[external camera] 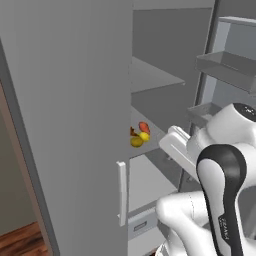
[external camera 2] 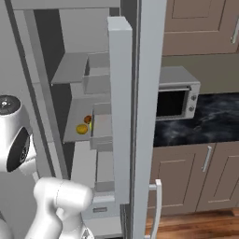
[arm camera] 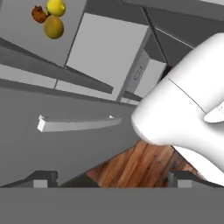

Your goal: Take the orange and lemon from the highest rack and move them to the second highest rack where the sweet potato and chicken drumstick are located, to maximize freezer space. Close the freezer door after rearranging.

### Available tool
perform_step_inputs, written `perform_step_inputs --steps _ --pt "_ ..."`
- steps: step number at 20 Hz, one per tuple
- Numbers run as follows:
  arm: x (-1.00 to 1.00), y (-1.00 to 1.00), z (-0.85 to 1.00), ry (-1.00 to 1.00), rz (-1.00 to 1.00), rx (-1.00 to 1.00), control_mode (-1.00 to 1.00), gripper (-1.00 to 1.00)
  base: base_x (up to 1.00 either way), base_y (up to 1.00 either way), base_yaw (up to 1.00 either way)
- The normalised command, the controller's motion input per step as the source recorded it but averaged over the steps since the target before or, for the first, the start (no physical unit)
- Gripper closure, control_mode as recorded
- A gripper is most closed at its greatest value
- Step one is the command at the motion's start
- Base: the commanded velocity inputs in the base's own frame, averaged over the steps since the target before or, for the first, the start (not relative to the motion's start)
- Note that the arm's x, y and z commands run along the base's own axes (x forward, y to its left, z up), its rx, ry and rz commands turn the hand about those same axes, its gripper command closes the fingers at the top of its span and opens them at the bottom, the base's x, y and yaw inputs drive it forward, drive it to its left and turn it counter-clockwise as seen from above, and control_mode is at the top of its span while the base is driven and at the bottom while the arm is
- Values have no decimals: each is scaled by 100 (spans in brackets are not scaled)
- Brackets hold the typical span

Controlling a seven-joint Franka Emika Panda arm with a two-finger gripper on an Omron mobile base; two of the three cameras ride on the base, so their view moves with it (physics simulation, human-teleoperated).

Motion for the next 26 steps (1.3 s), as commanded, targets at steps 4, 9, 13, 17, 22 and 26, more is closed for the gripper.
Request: perform_step_inputs --steps 4,9,13,17,22,26 --pt "0 0 0 0 0 0 100 -100 -100 -16 -52" --pt "0 0 0 0 0 0 100 -100 -74 -62 -37" --pt "0 0 0 0 0 0 100 -100 -37 -89 -9" --pt "0 0 0 0 0 0 100 -100 -10 -99 0" --pt "0 0 0 0 0 0 100 -100 -1 -100 3" --pt "0 0 0 0 0 0 100 -100 1 -94 15"
